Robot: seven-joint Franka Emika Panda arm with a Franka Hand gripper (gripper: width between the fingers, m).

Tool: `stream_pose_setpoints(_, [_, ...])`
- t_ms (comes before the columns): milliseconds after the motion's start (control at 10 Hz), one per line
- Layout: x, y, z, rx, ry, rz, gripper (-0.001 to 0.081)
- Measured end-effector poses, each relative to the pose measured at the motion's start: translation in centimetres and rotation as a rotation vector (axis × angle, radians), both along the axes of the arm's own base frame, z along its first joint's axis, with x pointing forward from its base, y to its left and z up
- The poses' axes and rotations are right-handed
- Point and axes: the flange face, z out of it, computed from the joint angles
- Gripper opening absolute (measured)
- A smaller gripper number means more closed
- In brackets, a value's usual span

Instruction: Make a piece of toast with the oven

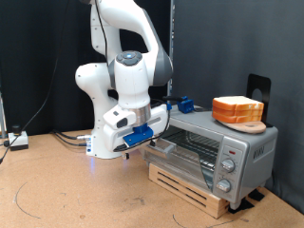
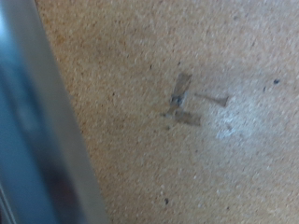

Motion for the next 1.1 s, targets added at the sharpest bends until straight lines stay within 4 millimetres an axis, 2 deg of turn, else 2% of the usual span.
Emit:
stream_pose_setpoints(500, [0.4,-0.1,0.7,0.015,-0.041,0.018,0.0807])
stream_pose_setpoints(1100, [-0.1,-1.9,-0.6,-0.106,-0.031,0.052,0.0807])
